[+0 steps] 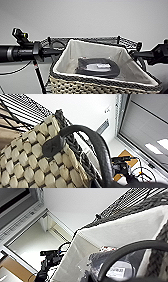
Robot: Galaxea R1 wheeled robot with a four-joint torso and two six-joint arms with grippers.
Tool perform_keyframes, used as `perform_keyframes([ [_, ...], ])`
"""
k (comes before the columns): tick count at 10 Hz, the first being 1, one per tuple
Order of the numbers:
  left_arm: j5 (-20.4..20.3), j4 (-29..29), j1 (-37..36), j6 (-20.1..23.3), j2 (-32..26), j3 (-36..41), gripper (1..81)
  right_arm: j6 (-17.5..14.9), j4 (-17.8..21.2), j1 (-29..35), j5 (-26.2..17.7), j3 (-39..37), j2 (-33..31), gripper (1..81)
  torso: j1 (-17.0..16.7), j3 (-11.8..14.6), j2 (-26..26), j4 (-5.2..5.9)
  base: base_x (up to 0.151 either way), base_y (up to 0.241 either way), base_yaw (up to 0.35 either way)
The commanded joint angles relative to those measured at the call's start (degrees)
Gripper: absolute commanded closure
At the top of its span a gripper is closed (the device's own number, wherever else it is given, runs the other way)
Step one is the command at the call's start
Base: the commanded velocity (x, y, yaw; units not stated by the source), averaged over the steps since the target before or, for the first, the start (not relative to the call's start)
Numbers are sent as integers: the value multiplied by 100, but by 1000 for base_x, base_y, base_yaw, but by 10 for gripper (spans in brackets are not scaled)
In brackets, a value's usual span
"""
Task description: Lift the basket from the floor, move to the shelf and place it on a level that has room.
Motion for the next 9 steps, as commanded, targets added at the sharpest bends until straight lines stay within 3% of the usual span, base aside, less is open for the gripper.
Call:
perform_keyframes([
  [1, -304, -199, -1077, -243, 332, -287, 811, 244, 144, 1100, 27, -401, 372, 811, 0, 0, 0, 0, 0, 0, 0],
  [9, 92, -198, -1974, -823, 1078, -1244, 811, 754, 109, 2015, -526, -1411, 1076, 811, 0, 0, 0, 0, 0, 0, 0],
])
